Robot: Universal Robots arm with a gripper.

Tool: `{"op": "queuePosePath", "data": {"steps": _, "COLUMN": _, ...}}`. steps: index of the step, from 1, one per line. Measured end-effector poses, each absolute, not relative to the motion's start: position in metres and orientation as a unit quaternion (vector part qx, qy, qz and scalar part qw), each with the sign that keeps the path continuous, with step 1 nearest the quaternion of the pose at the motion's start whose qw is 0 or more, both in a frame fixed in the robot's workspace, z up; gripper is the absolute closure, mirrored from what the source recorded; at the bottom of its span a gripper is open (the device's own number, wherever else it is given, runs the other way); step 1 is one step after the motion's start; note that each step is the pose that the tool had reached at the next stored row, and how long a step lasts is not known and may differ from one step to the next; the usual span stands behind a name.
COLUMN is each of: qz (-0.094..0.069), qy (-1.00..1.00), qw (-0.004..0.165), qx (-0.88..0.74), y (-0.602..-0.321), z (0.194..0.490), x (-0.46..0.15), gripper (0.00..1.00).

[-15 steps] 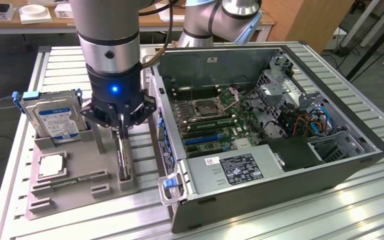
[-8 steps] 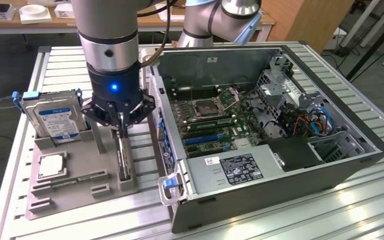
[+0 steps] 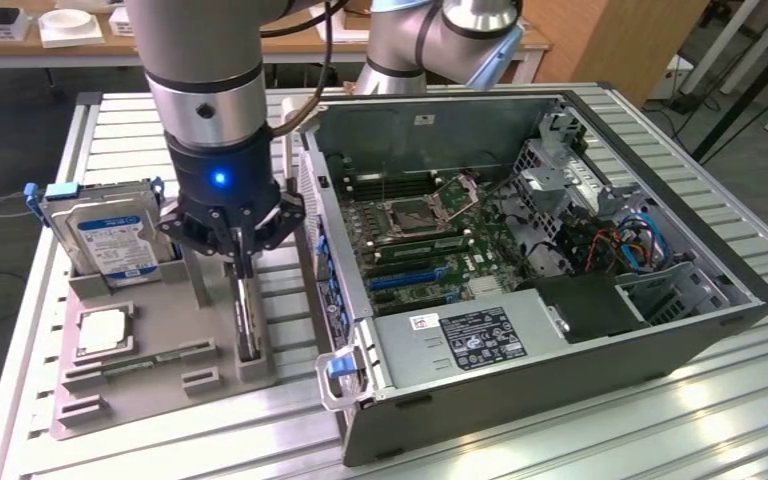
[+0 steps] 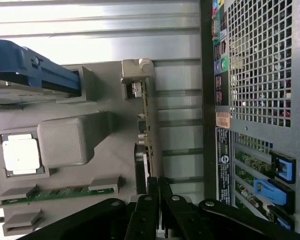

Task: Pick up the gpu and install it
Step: 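Pick up the gpu and move the gpu toward the slot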

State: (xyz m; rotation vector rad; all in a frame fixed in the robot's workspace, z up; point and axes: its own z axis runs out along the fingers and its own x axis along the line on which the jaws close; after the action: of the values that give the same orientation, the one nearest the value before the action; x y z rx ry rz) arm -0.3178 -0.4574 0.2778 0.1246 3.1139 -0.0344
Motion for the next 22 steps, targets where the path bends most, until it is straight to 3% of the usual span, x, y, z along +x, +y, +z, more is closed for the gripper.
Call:
{"op": "queuePosePath", "data": {"steps": 8, "qz": -0.014, "qy": 0.999, "qw": 0.021, "qx": 0.040, "y": -0.4570, "z": 0.2749, "x": -0.3234, "gripper": 0.85}}
{"op": "queuePosePath", "data": {"steps": 22, "qz": -0.016, "qy": 0.999, "qw": 0.022, "qx": 0.040, "y": -0.4566, "z": 0.2739, "x": -0.3236, "gripper": 0.84}}
